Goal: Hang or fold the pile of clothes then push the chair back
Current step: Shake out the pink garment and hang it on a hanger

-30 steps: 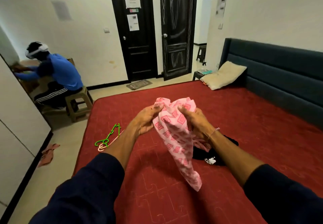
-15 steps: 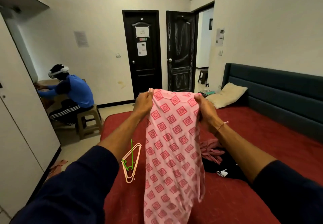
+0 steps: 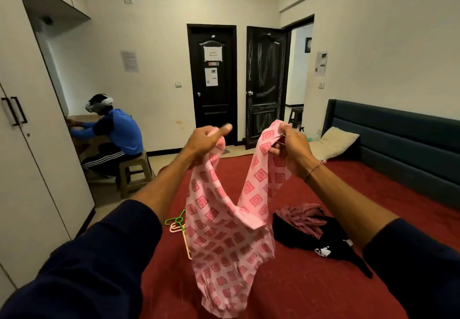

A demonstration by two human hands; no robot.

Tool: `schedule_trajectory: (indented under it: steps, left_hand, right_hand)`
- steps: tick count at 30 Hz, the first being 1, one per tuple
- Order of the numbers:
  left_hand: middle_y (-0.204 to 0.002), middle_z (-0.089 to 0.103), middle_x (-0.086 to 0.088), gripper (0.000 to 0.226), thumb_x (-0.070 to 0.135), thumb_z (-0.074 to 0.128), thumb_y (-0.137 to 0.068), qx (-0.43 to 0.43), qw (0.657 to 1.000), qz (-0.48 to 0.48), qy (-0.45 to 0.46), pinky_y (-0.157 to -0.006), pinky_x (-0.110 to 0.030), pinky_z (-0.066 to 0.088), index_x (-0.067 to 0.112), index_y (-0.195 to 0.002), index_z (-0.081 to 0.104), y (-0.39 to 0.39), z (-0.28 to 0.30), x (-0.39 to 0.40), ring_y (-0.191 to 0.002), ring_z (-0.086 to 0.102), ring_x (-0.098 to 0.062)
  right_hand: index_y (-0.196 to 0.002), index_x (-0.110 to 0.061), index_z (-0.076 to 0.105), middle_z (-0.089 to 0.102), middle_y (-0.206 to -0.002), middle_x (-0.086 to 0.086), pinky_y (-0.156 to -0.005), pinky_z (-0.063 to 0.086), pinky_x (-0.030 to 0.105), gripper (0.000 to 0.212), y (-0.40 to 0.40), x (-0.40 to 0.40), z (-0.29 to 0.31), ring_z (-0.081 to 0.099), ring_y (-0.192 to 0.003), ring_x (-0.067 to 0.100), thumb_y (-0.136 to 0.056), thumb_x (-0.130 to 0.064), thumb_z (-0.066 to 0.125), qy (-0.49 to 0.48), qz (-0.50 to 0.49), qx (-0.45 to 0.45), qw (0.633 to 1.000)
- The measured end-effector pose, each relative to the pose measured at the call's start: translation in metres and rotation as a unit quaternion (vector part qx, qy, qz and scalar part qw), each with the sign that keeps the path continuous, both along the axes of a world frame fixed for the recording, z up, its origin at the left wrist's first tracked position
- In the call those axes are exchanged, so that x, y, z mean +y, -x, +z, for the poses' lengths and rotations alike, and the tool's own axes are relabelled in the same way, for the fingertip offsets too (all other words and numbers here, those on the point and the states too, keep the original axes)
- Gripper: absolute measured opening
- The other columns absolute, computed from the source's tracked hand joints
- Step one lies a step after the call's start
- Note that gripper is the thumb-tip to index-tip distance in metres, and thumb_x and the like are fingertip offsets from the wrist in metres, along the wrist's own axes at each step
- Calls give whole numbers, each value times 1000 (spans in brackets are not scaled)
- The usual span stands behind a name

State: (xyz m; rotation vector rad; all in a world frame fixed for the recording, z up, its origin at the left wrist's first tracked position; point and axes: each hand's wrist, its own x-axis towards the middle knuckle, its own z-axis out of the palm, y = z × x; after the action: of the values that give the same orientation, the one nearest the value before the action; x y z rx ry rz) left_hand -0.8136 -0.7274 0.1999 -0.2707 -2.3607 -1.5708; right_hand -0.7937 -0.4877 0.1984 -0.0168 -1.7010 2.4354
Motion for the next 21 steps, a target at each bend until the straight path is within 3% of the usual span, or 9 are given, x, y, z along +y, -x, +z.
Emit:
schedule_trajectory:
  steps: [3, 5, 7, 10, 13, 16, 18, 20, 21]
  left_hand:
    - [-109, 69, 17, 69, 82, 69, -59, -2, 983, -61, 172, -91, -29, 51, 35, -108, 74, -9, 1, 17, -101, 64, -5]
    - [-105, 69, 16, 73, 83, 70, -59, 8, 970, -49, 237, -84, -27, 51, 34, -113, 72, -15, 5, 32, -96, 64, -4]
    - [-91, 73, 9, 48, 66, 75, -72, 43, 968, -28, 245, -76, -33, 57, 26, -100, 76, -8, 10, 45, -83, 68, -9]
    - [-84, 74, -9, 29, 31, 58, -79, 66, 984, -23, 161, -79, -52, 57, 9, -88, 75, 2, 17, 50, -76, 69, -24]
    - [-93, 72, -21, 25, 11, 49, -97, 38, 998, -40, 26, -79, -46, 57, 3, -101, 72, -3, 34, 56, -76, 64, -25]
    - [-92, 65, -20, 31, 18, 55, -89, -26, 989, -73, -124, -77, -41, 50, 3, -112, 69, -10, 52, 60, -80, 60, -30]
    - [-94, 63, -20, 44, 30, 62, -82, -67, 970, -123, -198, -81, -44, 50, 5, -119, 66, -11, 60, 56, -85, 60, -33]
    - [-90, 66, -14, 34, 36, 58, -94, -62, 961, -164, -215, -79, -41, 53, 13, -116, 70, -14, 69, 54, -81, 64, -27]
    - [-91, 67, -11, 32, 36, 53, -99, -46, 961, -172, -212, -79, -39, 55, 15, -115, 71, -16, 72, 54, -81, 66, -24]
  right_hand:
    - [-99, 2, 60, 51, -97, 23, -63, 53, 37, 30, -3, -18, 17, 58, -79, 31, -106, -22, 44, -6, 25, 33, 999]
    - [-99, 0, 64, 60, -100, 24, -79, 57, 44, 35, -8, -24, 27, 61, -91, 33, -108, -26, 42, -38, 57, 58, 996]
    - [-103, 0, 66, 68, -103, 21, -91, 56, 49, 38, -12, -23, 37, 66, -96, 32, -107, -30, 43, -96, 86, 90, 988]
    - [-128, -12, 67, 71, -121, 9, -98, 55, 40, 43, -6, -9, 36, 68, -113, 21, -102, -43, 53, -272, 110, 191, 937]
    - [-154, -26, 37, 52, -147, 2, -106, 47, 35, 91, 9, 11, 20, 52, -131, 15, -79, -62, 74, -449, -61, 251, 855]
    - [-153, -19, 29, 50, -148, 7, -106, 47, 50, 123, 26, 23, -9, 51, -132, 24, -56, -65, 88, -429, -49, 127, 893]
    - [-133, -22, 54, 69, -121, -2, -90, 58, 41, 81, 26, 21, -28, 66, -110, 16, -66, -49, 91, -404, 68, 87, 908]
    - [-103, -26, 68, 73, -95, -12, -74, 55, 20, 17, 21, 14, -41, 68, -89, 6, -88, -31, 76, -400, 129, 106, 901]
    - [-94, -24, 70, 72, -85, -15, -68, 52, 16, 5, 18, 11, -44, 67, -78, 3, -96, -25, 66, -378, 143, 114, 907]
